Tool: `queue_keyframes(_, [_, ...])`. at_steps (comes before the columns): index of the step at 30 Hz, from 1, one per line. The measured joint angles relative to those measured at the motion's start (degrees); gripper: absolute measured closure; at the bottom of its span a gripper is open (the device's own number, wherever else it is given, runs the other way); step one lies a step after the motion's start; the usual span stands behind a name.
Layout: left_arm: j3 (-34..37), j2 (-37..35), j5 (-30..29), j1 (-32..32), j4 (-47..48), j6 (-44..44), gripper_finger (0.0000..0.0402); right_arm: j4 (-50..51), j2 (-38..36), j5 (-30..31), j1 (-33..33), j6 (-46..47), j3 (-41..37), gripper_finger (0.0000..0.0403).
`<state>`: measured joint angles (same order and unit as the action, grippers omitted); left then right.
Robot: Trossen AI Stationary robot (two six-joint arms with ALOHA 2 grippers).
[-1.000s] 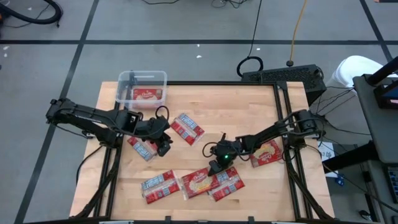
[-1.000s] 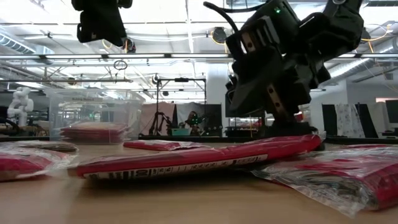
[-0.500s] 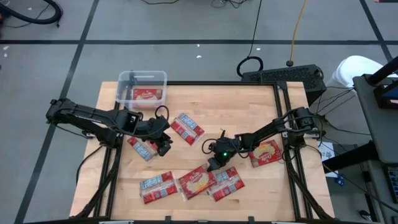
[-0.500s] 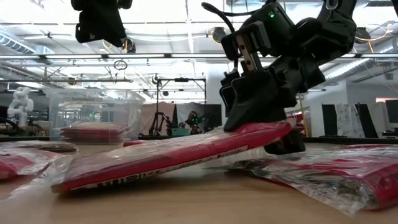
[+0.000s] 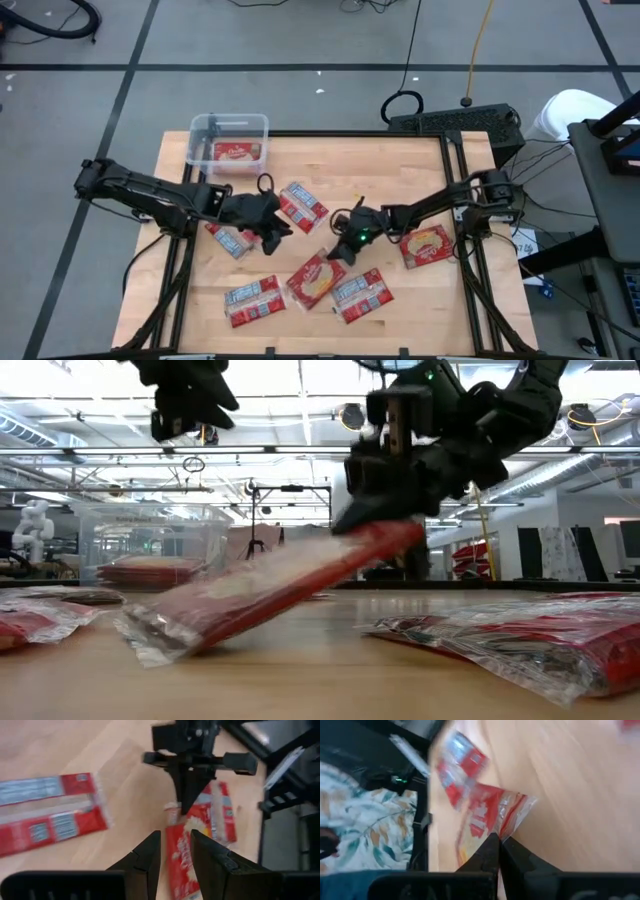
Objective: Sort popcorn bags into baskets
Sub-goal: Put the popcorn pack into the transparent bin
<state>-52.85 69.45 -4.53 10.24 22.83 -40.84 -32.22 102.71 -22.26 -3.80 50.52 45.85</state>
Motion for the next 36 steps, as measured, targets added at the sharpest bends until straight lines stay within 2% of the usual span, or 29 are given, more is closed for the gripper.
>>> queue_keyframes(4, [5.63,0.0,0.12,0.44,-10.73,0.79,0.0293,-1.09,-1.02,0.38,0.46,-6.11,0.11,0.0403])
queue_keyframes(8, [9.39,0.0,-0.02,0.97,-15.98,3.27,0.028,-1.95,-2.71,2.93,0.61,-10.5,0.11,0.0403])
queue_keyframes(10, [11.4,0.0,-0.05,1.41,-18.09,4.62,0.0258,-1.85,-3.42,3.3,0.84,-13.18,0.11,0.0403])
queue_keyframes(14, [16.25,0.0,0.0,1.64,-23.26,4.3,0.0187,-1.83,-4.2,4.2,1.41,-18.62,0.11,0.0403])
queue_keyframes(18, [21.49,0.0,-0.02,1.4,-30.13,4.54,0.0137,-1.78,-4.24,4.2,2.09,-20.18,0.11,0.0403])
queue_keyframes(24, [29.21,3.11,1.36,1.36,-43.59,4.37,0.0129,-2.11,-4.24,4.11,2.63,-21.59,0.11,0.0403])
queue_keyframes(28, [30.21,7.4,2.67,1.36,-49.87,4.91,0.0128,-2.19,-4.24,4.04,2.61,-23.59,0.13,0.0403])
queue_keyframes(36, [30.15,20.72,6.14,1.44,-64.35,3.65,0.0128,-2.2,-4.24,2.52,2.7,-26.36,0.15,0.0403])
